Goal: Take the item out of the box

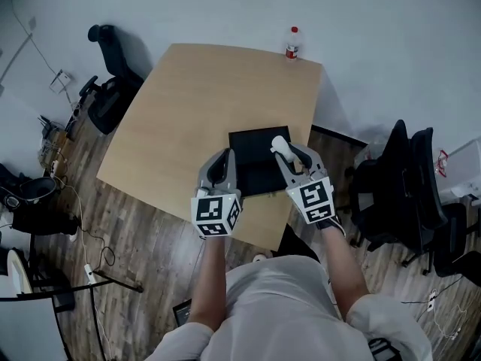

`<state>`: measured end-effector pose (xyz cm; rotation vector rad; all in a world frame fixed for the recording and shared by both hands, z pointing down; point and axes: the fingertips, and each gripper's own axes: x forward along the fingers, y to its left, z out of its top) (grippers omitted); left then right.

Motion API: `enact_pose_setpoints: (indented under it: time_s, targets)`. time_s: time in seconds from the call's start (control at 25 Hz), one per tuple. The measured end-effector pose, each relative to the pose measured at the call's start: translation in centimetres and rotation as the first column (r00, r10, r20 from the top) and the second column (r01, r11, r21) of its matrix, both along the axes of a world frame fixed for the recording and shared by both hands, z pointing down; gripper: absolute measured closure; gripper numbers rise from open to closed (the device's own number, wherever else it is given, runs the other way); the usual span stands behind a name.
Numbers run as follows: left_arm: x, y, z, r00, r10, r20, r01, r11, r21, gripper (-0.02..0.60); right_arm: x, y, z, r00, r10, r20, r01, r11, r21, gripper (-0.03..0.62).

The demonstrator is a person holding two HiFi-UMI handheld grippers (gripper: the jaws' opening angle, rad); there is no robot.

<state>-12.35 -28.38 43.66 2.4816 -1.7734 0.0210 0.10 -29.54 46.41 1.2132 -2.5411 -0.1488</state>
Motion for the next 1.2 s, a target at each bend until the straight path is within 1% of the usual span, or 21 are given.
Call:
enact_pose_setpoints:
  time_s: [0.12, 0.2, 0.24, 0.48, 0.8, 0.96, 1.08, 1.2]
  targets:
    - [0.4, 0.5, -0.5, 1.000, 0.000, -0.012, 0.000, 1.000, 0.011, 0.572, 1.9, 0.2, -1.8, 0.987, 0.102, 0.128, -0.099, 0.995, -0.026, 0.467]
    - [0.6, 0.9, -0.8, 1.000, -0.004, -0.015, 0.004, 1.000, 0.020, 0.572, 2.5, 0.5, -2.7, 0.976, 0.130, 0.177, -0.127, 0.992, -0.027, 0.467]
    - [0.6, 1.1, -1.0, 1.000, -0.007, -0.011, 0.008, 1.000, 0.022, 0.572, 2.5, 0.7, -3.0, 0.974, 0.131, 0.184, -0.129, 0.991, -0.022, 0.467]
    - [0.5, 1.7, -0.7, 0.999, -0.041, 0.007, 0.041, 0.999, -0.004, 0.572, 2.6, 1.7, -3.5, 0.975, 0.149, 0.165, -0.153, 0.988, 0.010, 0.470]
    - [0.8, 2.0, -1.0, 0.999, -0.036, 0.022, 0.036, 0.999, 0.006, 0.572, 2.4, 2.0, -3.4, 0.971, 0.137, 0.196, -0.139, 0.990, -0.002, 0.470]
    - [0.5, 2.0, -2.1, 0.999, -0.035, -0.015, 0.036, 0.999, 0.018, 0.572, 1.4, 2.3, -3.5, 0.979, 0.083, 0.184, -0.087, 0.996, 0.012, 0.470]
    - [0.7, 1.7, -2.8, 0.999, -0.030, -0.025, 0.031, 0.999, 0.028, 0.572, 1.2, 2.1, -3.3, 0.982, 0.077, 0.174, -0.080, 0.997, 0.009, 0.470]
    - [0.8, 1.2, -2.3, 0.999, -0.026, -0.032, 0.027, 1.000, 0.014, 0.572, 0.7, 1.4, -2.5, 0.984, 0.074, 0.164, -0.073, 0.997, -0.007, 0.470]
